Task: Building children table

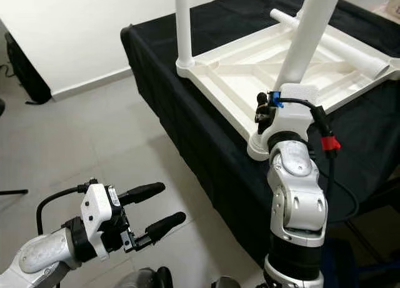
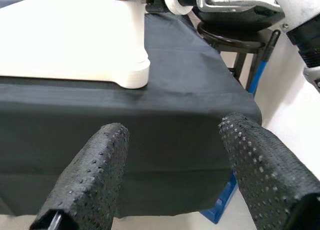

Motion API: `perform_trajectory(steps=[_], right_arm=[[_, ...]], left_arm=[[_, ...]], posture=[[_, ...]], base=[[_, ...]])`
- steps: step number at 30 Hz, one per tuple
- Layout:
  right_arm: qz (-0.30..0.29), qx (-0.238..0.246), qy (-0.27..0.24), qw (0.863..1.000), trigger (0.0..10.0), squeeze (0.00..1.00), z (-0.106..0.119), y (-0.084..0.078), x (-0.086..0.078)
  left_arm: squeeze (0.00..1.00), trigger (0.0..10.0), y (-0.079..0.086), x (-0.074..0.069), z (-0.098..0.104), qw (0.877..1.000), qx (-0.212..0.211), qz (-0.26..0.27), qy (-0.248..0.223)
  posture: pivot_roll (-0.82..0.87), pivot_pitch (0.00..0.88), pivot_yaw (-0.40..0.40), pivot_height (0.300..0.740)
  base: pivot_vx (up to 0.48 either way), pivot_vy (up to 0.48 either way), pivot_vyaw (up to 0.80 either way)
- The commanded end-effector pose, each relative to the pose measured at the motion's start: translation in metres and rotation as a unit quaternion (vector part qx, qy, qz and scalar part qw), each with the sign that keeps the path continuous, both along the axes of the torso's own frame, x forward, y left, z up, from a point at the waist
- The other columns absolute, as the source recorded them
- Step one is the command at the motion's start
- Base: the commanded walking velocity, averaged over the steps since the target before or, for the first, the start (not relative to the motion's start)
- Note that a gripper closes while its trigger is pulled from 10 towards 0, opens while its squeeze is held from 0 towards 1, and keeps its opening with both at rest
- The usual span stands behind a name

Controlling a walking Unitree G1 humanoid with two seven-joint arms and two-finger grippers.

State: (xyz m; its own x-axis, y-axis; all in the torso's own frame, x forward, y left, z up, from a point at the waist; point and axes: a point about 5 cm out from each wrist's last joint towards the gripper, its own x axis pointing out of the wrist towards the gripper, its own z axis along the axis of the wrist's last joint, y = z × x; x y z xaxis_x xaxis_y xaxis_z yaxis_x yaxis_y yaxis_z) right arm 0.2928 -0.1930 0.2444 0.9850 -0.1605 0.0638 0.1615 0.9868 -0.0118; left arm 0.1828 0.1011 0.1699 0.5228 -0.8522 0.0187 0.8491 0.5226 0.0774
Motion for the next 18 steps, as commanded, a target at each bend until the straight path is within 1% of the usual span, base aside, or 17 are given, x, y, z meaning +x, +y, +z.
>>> perform_trajectory(steps=[1, 2, 3, 4, 5, 6, 8, 9, 11, 12, 13, 14, 16, 18], right_arm=[[0.025, 0.015, 0.053, 0.998, 10.0, 0.0, -0.021, 0.002, 0.003], [0.025, 0.015, 0.053, 0.998, 10.0, 0.0, -0.021, 0.002, 0.003], [0.047, 0.018, 0.046, 0.998, 10.0, 0.0, -0.019, 0.004, 0.003], [0.047, 0.018, 0.046, 0.998, 10.0, 0.0, -0.019, 0.004, 0.003], [0.06, 0.02, 0.038, 0.997, 10.0, 0.97, -0.017, 0.002, 0.001], [0.072, 0.027, 0.035, 0.996, 10.0, 1.0, -0.016, 0.002, 0.0], [0.081, 0.022, 0.03, 0.996, 10.0, 1.0, -0.014, -0.001, 0.0], [0.129, 0.021, 0.013, 0.991, 10.0, 1.0, -0.008, -0.01, -0.001], [0.151, 0.018, 0.004, 0.988, 10.0, 1.0, -0.004, -0.016, -0.002], [0.151, 0.018, 0.004, 0.988, 10.0, 1.0, -0.004, -0.016, -0.002], [0.146, 0.002, 0.002, 0.989, 10.0, 1.0, -0.002, -0.024, -0.002], [0.146, 0.002, 0.002, 0.989, 10.0, 1.0, -0.002, -0.024, -0.002], [0.164, -0.013, 0.004, 0.986, 10.0, 1.0, 0.0, -0.037, -0.003], [0.184, -0.015, 0.004, 0.983, 10.0, 1.0, 0.002, -0.042, -0.003]], left_arm=[[0.0, 10.0, -0.001, -0.001, -0.005, 1.0, 0.004, -0.001, 0.01], [0.0, 10.0, -0.001, -0.001, -0.005, 1.0, 0.004, -0.001, 0.01], [0.0, 10.0, -0.001, -0.001, -0.005, 1.0, 0.004, -0.001, 0.01], [0.0, 10.0, -0.001, -0.001, -0.005, 1.0, 0.004, -0.001, 0.01], [0.0, 10.0, -0.001, -0.001, -0.005, 1.0, 0.003, -0.001, 0.01], [0.0, 10.0, -0.001, 0.0, -0.005, 1.0, 0.003, -0.002, 0.01], [0.0, 10.0, -0.001, 0.0, -0.005, 1.0, 0.003, -0.001, 0.01], [0.0, 10.0, -0.001, 0.0, -0.005, 1.0, 0.003, -0.001, 0.009], [0.0, 10.0, -0.001, 0.0, -0.005, 1.0, 0.004, 0.0, 0.009], [0.0, 10.0, -0.001, 0.0, -0.005, 1.0, 0.004, 0.0, 0.009], [0.0, 10.0, -0.001, 0.0, -0.005, 1.0, 0.004, 0.0, 0.009], [0.0, 10.0, -0.001, 0.0, -0.005, 1.0, 0.004, 0.0, 0.009], [0.0, 10.0, -0.001, 0.0, -0.006, 1.0, 0.003, 0.0, 0.009], [0.0, 10.0, -0.001, 0.001, -0.006, 1.0, 0.002, 0.0, 0.009]], posture=[[-0.04, 0.193, 0.02, 0.74], [-0.04, 0.193, 0.02, 0.74], [-0.04, 0.193, 0.025, 0.74], [-0.04, 0.193, 0.025, 0.74], [-0.04, 0.193, 0.023, 0.74], [-0.04, 0.192, 0.024, 0.74], [-0.04, 0.191, 0.024, 0.74], [-0.04, 0.193, 0.022, 0.74], [-0.04, 0.193, 0.023, 0.74], [-0.04, 0.193, 0.023, 0.74], [-0.04, 0.192, 0.024, 0.74], [-0.04, 0.192, 0.024, 0.74], [-0.04, 0.191, 0.022, 0.74], [-0.04, 0.189, 0.02, 0.74]], base=[[0.0, 0.0, 0.0], [0.0, 0.0, 0.0], [0.0, 0.0, 0.0], [0.0, 0.0, 0.0], [0.0, 0.0, 0.0], [0.0, 0.0, 0.0], [0.0, 0.0, 0.0], [0.0, 0.0, 0.0], [0.0, 0.0, 0.0], [0.0, 0.0, 0.0], [0.0, 0.0, 0.0], [0.0, 0.0, 0.0], [0.0, 0.0, 0.0], [0.0, 0.0, 0.0]])
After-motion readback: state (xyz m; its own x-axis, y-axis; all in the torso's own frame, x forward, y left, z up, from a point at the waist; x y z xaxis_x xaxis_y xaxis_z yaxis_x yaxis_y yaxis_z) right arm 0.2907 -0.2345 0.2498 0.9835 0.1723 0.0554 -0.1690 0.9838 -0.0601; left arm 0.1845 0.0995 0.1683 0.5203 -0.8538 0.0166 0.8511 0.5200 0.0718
